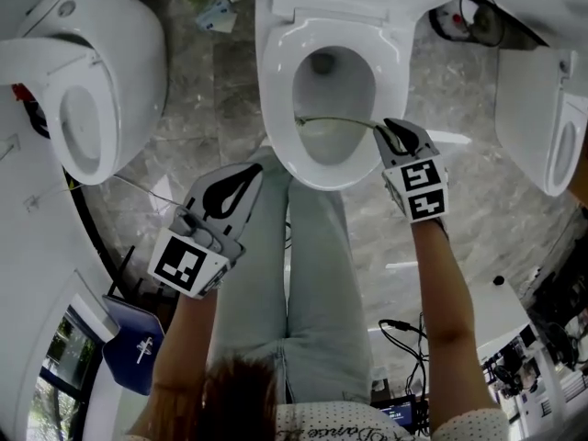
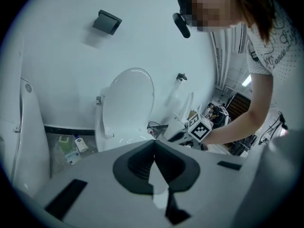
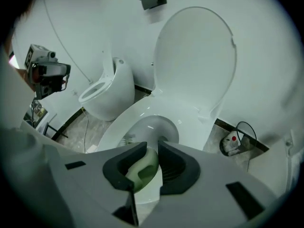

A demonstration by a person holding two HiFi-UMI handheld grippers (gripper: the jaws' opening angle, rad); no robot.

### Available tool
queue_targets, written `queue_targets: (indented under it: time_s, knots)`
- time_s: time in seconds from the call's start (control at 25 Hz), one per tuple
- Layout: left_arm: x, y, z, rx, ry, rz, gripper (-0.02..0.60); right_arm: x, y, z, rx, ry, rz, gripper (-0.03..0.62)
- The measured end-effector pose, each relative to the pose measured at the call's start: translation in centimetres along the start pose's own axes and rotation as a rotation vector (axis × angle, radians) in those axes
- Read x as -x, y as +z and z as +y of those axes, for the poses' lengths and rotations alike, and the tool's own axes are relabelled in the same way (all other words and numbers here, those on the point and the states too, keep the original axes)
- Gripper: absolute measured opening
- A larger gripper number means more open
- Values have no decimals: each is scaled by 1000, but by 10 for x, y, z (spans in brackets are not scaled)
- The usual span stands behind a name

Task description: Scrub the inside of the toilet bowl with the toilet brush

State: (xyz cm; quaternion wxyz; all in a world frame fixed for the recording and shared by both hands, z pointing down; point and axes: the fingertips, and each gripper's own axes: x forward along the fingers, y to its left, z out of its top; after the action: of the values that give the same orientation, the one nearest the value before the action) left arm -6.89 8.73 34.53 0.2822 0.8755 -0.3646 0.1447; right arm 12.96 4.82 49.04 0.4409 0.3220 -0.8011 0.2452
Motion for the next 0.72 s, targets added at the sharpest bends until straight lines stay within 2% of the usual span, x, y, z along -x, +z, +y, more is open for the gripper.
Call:
queue_targets:
  time_s: [0.4,0.72]
  knots:
    - [-8,-2,-7,-16,-15,24,3,-25,18,-42,-355,-93,-171,84]
    - [-11,-5,-13,-8,-32,27,3,-27,-3,-79,-786,-183,-284,86]
